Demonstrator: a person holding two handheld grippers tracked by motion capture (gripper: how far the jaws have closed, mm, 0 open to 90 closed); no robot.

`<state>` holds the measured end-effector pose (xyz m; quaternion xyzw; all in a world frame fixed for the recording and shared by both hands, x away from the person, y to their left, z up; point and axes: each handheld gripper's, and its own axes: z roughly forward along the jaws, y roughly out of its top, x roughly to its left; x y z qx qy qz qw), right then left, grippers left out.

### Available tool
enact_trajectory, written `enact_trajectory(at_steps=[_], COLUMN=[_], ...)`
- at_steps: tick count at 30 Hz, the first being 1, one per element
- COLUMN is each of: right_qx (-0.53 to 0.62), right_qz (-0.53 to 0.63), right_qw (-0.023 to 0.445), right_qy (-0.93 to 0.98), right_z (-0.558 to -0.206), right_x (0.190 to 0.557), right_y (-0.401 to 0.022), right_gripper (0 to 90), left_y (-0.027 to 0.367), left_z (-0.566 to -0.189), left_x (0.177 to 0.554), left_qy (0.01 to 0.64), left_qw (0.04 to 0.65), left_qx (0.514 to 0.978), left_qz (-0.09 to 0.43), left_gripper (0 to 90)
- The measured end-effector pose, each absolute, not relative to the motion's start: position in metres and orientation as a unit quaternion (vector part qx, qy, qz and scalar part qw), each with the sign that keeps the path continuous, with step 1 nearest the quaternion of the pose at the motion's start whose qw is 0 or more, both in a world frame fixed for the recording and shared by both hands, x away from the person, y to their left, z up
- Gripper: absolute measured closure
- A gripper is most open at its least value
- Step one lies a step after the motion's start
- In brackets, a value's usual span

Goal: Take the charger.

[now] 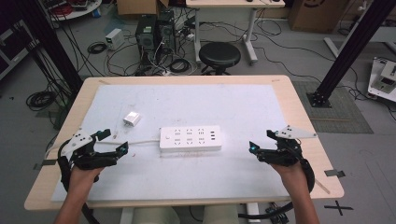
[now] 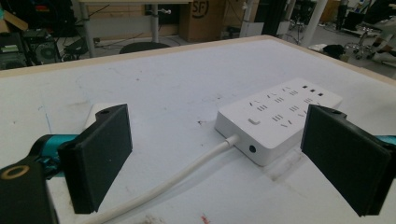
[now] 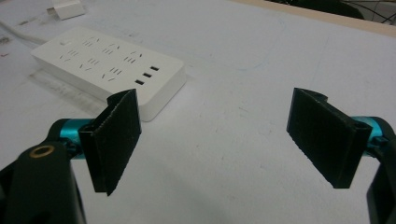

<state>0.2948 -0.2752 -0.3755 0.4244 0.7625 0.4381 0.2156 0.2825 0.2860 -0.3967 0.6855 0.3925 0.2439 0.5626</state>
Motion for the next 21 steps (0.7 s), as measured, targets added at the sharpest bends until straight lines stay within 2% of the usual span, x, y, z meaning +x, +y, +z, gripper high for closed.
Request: enact_trajectory(at_steps=[10, 14, 17, 21], right_qx=[0.421, 0.419, 0.419, 0.420], right_qz=[0.438, 0.439, 0.436, 0.431], right_qw=[0.220, 0.221, 0.219, 0.213], right_qy=[0.763, 0.764, 0.766, 0.770], right_z=[-0.369, -0.369, -0.369, -0.364], right_x=[0.297, 0.297, 0.298, 0.300], right_y=[-0.275, -0.274, -0.274, -0.273], right_gripper=[18.0, 18.0, 18.0, 18.0], left_y=[0.289, 0.289, 0.288, 0.288], left_z=[-0.386, -0.377, -0.370, -0.359], left_x=[0.289, 0.298, 0.306, 0.318], left_qy=[0.393, 0.389, 0.391, 0.382], left_qw=[0.569, 0.568, 0.571, 0.571], left_qx=[0.679, 0.682, 0.686, 0.689], left_qz=[0.246, 0.245, 0.224, 0.230], left_gripper=[8.9, 8.9, 9.2, 9.2])
